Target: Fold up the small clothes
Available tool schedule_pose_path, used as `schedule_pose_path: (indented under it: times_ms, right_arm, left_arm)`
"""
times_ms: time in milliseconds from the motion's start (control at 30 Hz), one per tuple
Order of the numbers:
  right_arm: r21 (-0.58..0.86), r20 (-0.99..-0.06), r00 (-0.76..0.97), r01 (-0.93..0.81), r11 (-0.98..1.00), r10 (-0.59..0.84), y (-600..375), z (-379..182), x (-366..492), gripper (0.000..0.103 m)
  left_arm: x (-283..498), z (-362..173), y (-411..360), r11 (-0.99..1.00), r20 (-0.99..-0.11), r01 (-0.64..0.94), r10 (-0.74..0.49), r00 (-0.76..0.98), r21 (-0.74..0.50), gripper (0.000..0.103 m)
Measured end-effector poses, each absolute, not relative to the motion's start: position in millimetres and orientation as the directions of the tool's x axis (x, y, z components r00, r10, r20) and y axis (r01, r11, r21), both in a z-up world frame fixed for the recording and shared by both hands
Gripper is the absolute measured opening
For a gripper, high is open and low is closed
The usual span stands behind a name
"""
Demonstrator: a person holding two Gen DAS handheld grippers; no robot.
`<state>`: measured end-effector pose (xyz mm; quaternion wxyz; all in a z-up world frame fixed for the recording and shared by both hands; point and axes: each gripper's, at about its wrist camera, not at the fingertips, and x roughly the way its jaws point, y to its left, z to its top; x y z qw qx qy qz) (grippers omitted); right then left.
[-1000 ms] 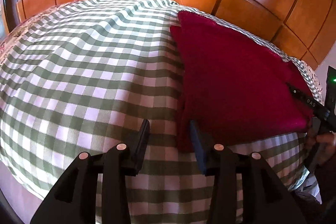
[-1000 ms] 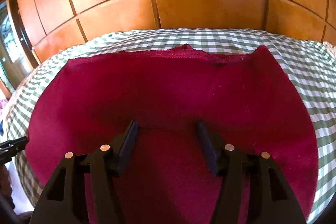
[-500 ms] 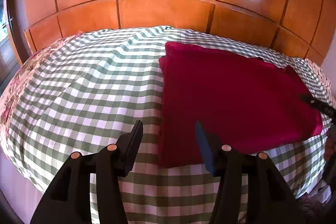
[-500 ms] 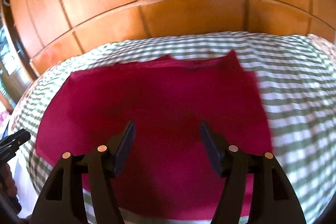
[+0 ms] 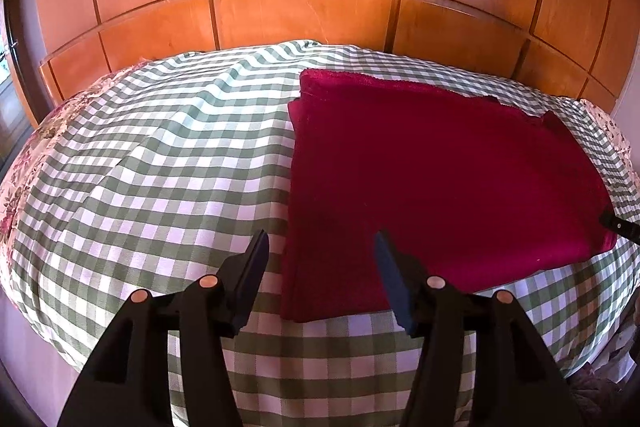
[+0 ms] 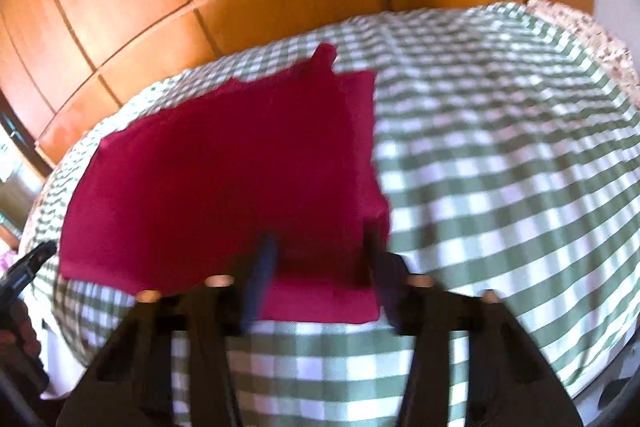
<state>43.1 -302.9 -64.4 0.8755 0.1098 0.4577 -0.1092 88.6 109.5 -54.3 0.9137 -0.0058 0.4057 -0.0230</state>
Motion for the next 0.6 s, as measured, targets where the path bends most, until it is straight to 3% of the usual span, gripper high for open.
schedule_pose_path:
  times_ms: [233, 333, 367, 433, 467, 600]
  right_arm:
    - [0.077, -0.838, 0.534, 0.319, 0.945, -0.112, -315, -73, 40, 0.008]
    - [0.135, -0.826, 0.558, 0.328, 0.935, -0.076, -321, -65, 39, 0.009]
    - [0.147, -0.819, 0.569, 0.330, 0.932, -0.073, -323, -60, 40, 0.013]
    - [0.133, -0.788, 0.606, 0.344, 0.929, -0.111, -328, -45, 40, 0.051]
    - [0.132, -0.772, 0.623, 0.353, 0.926, -0.127, -330, -39, 42, 0.056]
    - [0.131, -0.750, 0.644, 0.365, 0.922, -0.149, -340, -28, 66, 0.056]
  left_arm:
    - [94, -58, 121, 0.998, -0.753, 0.007, -0.056, 0.656, -0.067, 0.056]
    - [103, -52, 136, 0.994, -0.743, -0.019, -0.067, 0.666, -0.107, 0.061]
    - [108, -50, 143, 0.992, -0.741, -0.027, -0.074, 0.668, -0.124, 0.062]
    - [118, -47, 151, 0.988, -0.737, -0.039, -0.083, 0.671, -0.147, 0.062]
    - [123, -46, 155, 0.986, -0.734, -0.042, -0.090, 0.673, -0.159, 0.062]
    - [153, -46, 168, 0.974, -0.735, -0.059, -0.123, 0.667, -0.216, 0.062]
